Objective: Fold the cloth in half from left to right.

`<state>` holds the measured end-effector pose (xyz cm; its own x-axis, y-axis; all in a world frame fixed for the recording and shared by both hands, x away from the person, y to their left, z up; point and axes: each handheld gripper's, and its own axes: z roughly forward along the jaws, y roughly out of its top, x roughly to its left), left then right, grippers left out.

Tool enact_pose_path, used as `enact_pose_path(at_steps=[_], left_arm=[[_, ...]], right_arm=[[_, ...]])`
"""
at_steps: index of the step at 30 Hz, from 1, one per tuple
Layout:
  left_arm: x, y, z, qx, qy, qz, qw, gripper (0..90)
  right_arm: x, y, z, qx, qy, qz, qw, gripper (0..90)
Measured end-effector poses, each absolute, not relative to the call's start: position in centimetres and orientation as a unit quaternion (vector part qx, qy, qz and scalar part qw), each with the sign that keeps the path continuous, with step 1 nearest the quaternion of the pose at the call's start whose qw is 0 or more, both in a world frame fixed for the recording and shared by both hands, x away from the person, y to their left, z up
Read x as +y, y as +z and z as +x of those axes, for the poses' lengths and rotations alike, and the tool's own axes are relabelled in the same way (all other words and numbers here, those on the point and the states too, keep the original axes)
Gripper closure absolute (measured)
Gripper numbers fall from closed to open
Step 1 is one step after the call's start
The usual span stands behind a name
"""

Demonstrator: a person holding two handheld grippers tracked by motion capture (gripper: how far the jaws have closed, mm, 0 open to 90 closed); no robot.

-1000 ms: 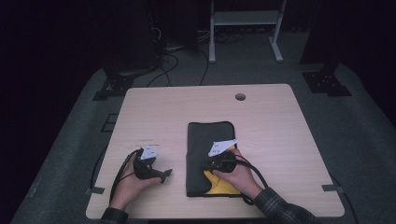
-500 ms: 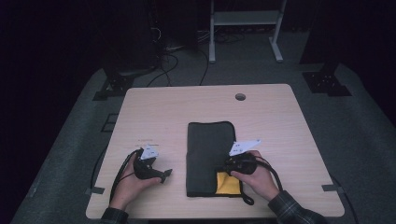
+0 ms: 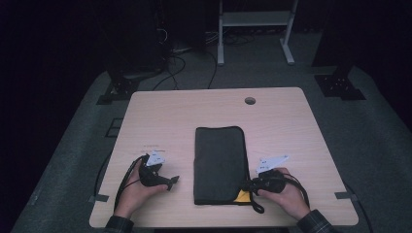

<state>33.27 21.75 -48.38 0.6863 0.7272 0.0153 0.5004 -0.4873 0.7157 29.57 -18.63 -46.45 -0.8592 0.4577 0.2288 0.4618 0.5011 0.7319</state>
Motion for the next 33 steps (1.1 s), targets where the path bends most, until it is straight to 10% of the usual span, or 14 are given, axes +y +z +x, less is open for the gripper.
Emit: enact_pose_path(at_steps=[33], left_arm=[[21.7,-48.4,33.2,0.363,0.162,0.847,0.354,0.0]], right_arm=[[-19.3,-47.4,27.9,-0.887,-0.398,-0.233,0.003,85.1]])
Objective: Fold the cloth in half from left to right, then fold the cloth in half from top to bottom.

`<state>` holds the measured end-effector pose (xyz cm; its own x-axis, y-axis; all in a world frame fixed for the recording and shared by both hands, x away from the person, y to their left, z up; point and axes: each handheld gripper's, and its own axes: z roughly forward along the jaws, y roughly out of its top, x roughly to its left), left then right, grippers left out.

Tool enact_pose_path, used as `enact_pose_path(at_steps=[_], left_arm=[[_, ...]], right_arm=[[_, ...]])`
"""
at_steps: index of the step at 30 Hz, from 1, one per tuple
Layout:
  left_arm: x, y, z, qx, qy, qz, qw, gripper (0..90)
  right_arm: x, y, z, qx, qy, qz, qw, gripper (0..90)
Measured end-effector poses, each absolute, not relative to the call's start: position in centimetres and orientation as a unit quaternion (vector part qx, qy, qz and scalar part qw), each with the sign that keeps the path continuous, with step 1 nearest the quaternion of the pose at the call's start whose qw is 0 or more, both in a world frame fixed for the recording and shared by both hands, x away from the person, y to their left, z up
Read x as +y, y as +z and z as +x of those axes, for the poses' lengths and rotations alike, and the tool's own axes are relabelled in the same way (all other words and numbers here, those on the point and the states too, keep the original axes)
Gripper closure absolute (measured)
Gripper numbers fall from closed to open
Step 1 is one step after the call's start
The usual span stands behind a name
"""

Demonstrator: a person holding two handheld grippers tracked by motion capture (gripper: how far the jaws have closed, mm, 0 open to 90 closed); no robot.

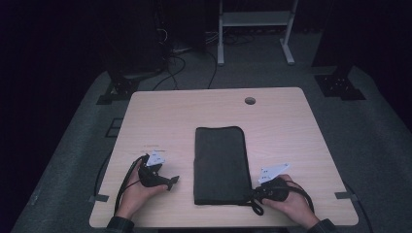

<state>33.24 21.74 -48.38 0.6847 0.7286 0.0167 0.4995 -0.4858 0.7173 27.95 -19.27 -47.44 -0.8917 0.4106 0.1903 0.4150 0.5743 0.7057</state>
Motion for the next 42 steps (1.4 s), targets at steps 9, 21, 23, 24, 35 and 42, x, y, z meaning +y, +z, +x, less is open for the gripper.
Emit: enact_pose_path(at_steps=[9,21,23,24,35,42], left_arm=[[21.4,-48.1,33.6,0.366,0.160,0.843,0.360,7.1],[19.7,-46.7,36.2,0.358,0.146,0.838,0.386,22.5],[19.4,-46.5,36.8,0.357,0.146,0.836,0.390,25.6],[19.3,-46.4,37.2,0.358,0.142,0.835,0.394,29.9],[17.0,-45.4,43.2,0.357,0.132,0.834,0.400,43.4],[15.5,-45.9,46.7,0.365,0.142,0.835,0.387,44.3]], right_arm=[[-20.1,-46.9,29.6,-0.860,-0.430,-0.271,-0.039,55.1],[-20.7,-45.9,34.4,-0.843,-0.437,-0.303,-0.087,46.4],[-20.7,-45.7,35.5,-0.841,-0.435,-0.308,-0.090,46.4],[-20.8,-45.5,36.0,-0.840,-0.435,-0.311,-0.093,46.5],[-20.3,-45.3,42.2,-0.827,-0.432,-0.340,-0.117,47.1],[-19.4,-46.2,46.4,-0.817,-0.429,-0.364,-0.125,47.7]])
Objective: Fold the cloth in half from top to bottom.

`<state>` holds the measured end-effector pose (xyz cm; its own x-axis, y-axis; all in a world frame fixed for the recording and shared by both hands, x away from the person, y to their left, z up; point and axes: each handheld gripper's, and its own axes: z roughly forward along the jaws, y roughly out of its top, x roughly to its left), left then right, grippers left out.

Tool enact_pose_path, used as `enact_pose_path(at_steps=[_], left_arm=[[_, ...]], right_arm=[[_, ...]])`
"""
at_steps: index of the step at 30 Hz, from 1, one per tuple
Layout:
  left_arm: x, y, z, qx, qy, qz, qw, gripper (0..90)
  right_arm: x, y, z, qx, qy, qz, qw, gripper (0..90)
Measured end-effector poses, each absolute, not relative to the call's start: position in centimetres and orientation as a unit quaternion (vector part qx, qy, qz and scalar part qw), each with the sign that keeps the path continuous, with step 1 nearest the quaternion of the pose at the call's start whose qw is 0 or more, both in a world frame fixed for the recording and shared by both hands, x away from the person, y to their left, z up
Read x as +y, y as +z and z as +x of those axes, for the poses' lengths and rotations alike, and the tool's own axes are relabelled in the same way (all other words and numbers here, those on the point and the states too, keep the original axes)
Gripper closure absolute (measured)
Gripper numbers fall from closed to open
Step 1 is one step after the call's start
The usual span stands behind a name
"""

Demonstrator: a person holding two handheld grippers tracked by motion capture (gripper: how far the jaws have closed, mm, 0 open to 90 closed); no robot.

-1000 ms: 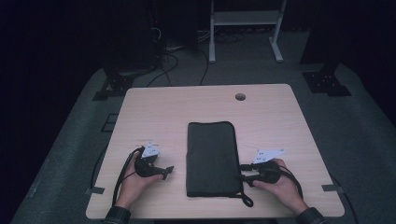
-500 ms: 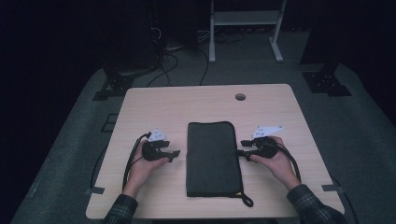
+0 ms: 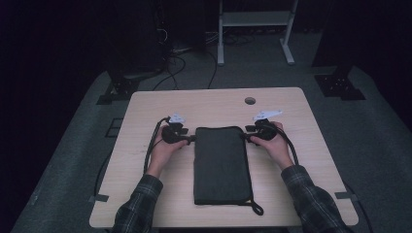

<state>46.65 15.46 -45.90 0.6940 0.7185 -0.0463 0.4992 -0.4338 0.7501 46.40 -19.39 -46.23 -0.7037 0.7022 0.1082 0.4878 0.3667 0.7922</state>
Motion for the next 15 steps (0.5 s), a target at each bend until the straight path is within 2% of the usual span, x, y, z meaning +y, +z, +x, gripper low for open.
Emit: enact_pose_path(at_steps=[6,10,15], left_arm=[[14.3,-46.6,48.3,0.368,0.128,0.839,0.381,46.5],[13.9,-47.1,48.8,0.362,0.124,0.846,0.370,45.8],[13.9,-47.2,49.0,0.351,0.133,0.852,0.365,45.6]], right_arm=[[-19.1,-47.2,48.5,0.816,0.426,0.371,0.124,48.0],[-18.8,-48.2,48.8,0.821,0.423,0.368,0.108,46.8],[-18.3,-48.3,49.0,0.832,0.412,0.352,0.116,44.2]])
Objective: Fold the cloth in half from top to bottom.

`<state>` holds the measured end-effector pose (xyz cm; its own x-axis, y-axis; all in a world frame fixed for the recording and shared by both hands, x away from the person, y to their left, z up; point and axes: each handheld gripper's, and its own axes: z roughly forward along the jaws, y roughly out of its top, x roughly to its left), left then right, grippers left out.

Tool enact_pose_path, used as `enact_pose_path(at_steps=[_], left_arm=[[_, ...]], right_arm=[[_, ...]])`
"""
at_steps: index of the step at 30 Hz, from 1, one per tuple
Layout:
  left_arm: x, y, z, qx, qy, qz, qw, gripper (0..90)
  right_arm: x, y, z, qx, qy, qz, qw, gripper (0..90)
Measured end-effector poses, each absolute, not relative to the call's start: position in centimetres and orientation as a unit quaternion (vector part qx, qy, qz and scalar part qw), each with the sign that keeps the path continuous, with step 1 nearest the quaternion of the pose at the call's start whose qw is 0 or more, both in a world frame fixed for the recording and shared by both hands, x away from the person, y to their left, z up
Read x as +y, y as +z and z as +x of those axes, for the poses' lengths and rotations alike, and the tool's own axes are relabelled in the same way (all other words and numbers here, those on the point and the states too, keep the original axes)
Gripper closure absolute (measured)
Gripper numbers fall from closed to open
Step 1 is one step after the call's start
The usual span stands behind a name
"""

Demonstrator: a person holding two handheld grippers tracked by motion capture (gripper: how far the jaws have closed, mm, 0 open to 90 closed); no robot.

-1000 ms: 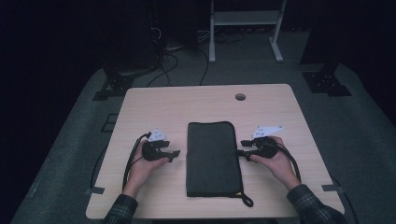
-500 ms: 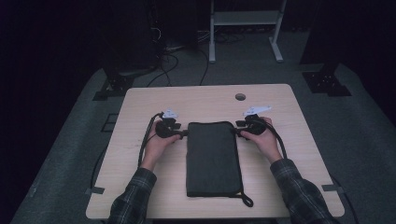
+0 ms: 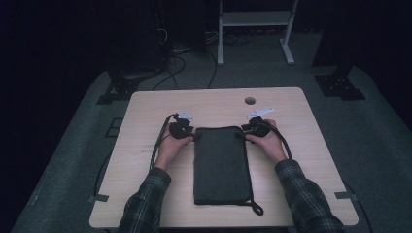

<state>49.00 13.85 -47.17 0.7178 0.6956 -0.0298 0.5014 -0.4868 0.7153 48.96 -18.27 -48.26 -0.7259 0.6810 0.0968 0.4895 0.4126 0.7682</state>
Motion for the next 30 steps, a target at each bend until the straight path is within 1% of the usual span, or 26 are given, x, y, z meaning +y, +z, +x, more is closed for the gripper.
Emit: enact_pose_path(at_steps=[2,5,6,7,8,10,11,13,16,20,26,30], left_arm=[[13.7,-47.2,49.0,0.346,0.131,0.853,0.368,50.0],[13.5,-47.2,48.9,0.345,0.122,0.851,0.377,63.0],[13.5,-47.2,48.9,0.346,0.116,0.850,0.379,66.6],[13.5,-47.2,48.9,0.350,0.104,0.849,0.382,71.1],[13.6,-47.2,49.0,0.351,0.099,0.849,0.384,75.9],[13.5,-47.3,49.0,0.359,0.085,0.844,0.390,82.0],[13.5,-47.2,49.0,0.362,0.084,0.843,0.389,83.6],[13.5,-47.2,49.1,0.369,0.079,0.840,0.391,84.7],[13.6,-47.2,49.3,0.373,0.081,0.834,0.399,85.1],[13.8,-46.2,49.6,0.376,0.099,0.821,0.419,85.1],[14.0,-42.8,49.4,0.352,0.144,0.811,0.445,84.6],[14.5,-41.1,48.6,0.331,0.146,0.812,0.459,84.6]], right_arm=[[-18.0,-48.3,49.0,0.836,0.410,0.344,0.120,45.3],[-17.7,-48.3,49.1,0.837,0.414,0.339,0.114,56.2],[-17.6,-48.3,49.0,0.836,0.414,0.341,0.114,58.2],[-17.7,-48.3,49.0,0.835,0.415,0.342,0.114,62.6],[-17.8,-48.3,49.1,0.833,0.420,0.346,0.105,67.4],[-18.0,-48.3,49.1,0.830,0.423,0.352,0.092,73.4],[-18.0,-48.3,49.1,0.829,0.425,0.354,0.084,75.9],[-17.9,-48.3,49.1,0.829,0.423,0.357,0.082,78.6],[-17.6,-48.0,49.1,0.832,0.411,0.363,0.088,79.9],[-17.1,-47.1,49.4,0.830,0.404,0.366,0.119,80.5],[-17.8,-44.0,49.7,0.811,0.441,0.361,0.133,80.4],[-18.1,-41.7,48.8,0.806,0.464,0.339,0.138,80.4]])
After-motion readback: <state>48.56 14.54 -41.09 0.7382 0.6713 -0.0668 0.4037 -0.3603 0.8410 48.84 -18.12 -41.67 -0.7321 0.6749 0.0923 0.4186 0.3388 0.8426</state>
